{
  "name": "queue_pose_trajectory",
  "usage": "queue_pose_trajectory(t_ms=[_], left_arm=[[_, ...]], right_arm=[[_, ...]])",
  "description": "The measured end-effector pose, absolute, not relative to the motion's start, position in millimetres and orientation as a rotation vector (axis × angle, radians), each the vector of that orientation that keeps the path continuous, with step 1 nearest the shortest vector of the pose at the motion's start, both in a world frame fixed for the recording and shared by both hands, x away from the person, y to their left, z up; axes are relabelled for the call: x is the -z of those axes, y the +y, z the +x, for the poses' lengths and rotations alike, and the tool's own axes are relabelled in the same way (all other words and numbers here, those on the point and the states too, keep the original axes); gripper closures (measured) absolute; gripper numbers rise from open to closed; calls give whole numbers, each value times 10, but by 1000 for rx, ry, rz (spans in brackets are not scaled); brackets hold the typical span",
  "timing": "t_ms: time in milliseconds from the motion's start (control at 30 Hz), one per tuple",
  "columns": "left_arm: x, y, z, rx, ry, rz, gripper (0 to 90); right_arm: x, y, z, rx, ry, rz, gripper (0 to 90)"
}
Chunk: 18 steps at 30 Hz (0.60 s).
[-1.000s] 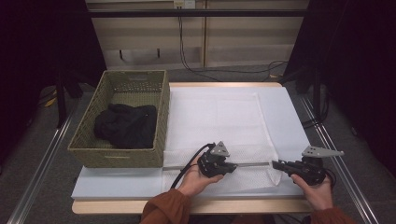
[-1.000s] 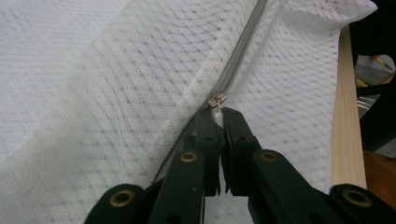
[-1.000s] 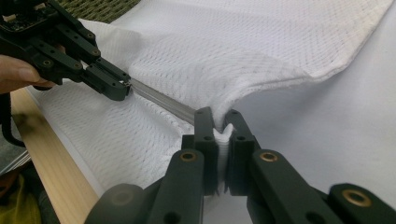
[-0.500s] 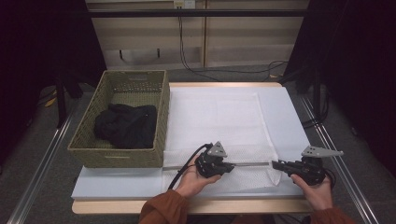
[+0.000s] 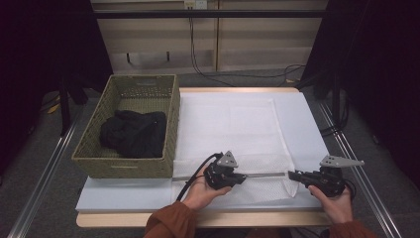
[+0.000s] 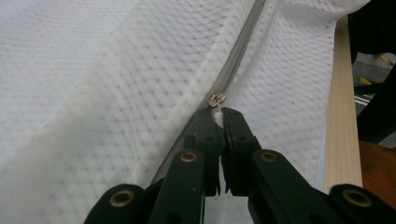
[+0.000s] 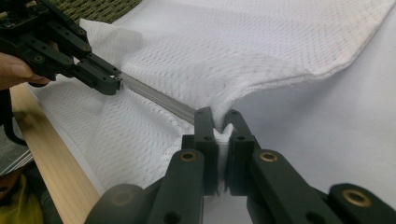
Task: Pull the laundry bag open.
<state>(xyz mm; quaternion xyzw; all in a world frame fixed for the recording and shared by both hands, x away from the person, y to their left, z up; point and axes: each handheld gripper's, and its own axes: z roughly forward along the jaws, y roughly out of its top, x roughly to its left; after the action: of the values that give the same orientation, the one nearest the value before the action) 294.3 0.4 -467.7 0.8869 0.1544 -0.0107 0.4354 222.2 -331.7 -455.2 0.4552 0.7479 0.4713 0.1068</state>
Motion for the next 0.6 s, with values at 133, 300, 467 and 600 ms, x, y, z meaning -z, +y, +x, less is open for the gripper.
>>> queue_pose_trajectory(t_ms=[133, 300, 467, 600], left_arm=[[4629, 86, 2961, 19, 394, 2212, 862], [4657, 93, 2953, 18, 393, 2214, 862], [4677, 85, 2955, 19, 398, 2218, 862], [4680, 114, 2969, 18, 400, 2211, 862]], right_arm=[[4557, -3301, 2228, -1394, 2210, 1336, 862], [4546, -3297, 2225, -1390, 2206, 1331, 863], [4549, -3304, 2226, -1391, 2208, 1330, 863], [4553, -3314, 2226, -1387, 2203, 1329, 863]])
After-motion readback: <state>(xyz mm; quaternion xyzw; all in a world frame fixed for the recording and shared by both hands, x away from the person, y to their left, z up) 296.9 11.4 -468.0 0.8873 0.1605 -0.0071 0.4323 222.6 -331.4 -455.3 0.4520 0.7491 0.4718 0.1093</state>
